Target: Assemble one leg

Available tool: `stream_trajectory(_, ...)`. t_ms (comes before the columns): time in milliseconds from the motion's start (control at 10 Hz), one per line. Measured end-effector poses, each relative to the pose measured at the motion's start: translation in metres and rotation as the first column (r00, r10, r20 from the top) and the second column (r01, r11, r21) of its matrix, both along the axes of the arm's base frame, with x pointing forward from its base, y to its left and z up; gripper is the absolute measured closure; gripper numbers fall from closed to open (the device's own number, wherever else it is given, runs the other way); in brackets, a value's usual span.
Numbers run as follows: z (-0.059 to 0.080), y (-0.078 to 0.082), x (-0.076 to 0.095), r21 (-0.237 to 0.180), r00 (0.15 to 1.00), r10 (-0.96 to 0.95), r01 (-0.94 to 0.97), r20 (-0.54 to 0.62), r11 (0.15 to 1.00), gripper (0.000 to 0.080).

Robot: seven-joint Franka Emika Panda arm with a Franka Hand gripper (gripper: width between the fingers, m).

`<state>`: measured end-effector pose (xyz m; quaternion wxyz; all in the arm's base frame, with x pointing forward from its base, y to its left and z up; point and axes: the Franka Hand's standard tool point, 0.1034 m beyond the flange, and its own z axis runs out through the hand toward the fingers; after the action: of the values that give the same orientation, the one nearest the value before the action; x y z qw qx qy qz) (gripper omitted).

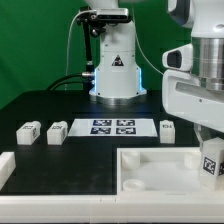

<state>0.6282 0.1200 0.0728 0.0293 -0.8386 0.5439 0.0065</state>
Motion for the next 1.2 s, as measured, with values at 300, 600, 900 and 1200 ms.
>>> stream_trajectory(300, -0.003, -0.008, 0.001, 0.036, 0.898, -0.439, 0.439, -0.016, 0.898, 0.0505)
stream_trajectory(600, -0.004, -0.002, -0.001, 0.025, 0.738, -0.674, 0.675, -0.045, 0.737, 0.0423)
stream_trajectory(900, -0.008, 0.004, -0.005, 0.005, 0.884, -0.467, 0.467, -0.017, 0.884, 0.0244)
stream_trajectory(1200, -0.007, 0.017, -0.008, -0.023, 0.999, -0.035, 0.036, 0.011, 0.999, 0.0156)
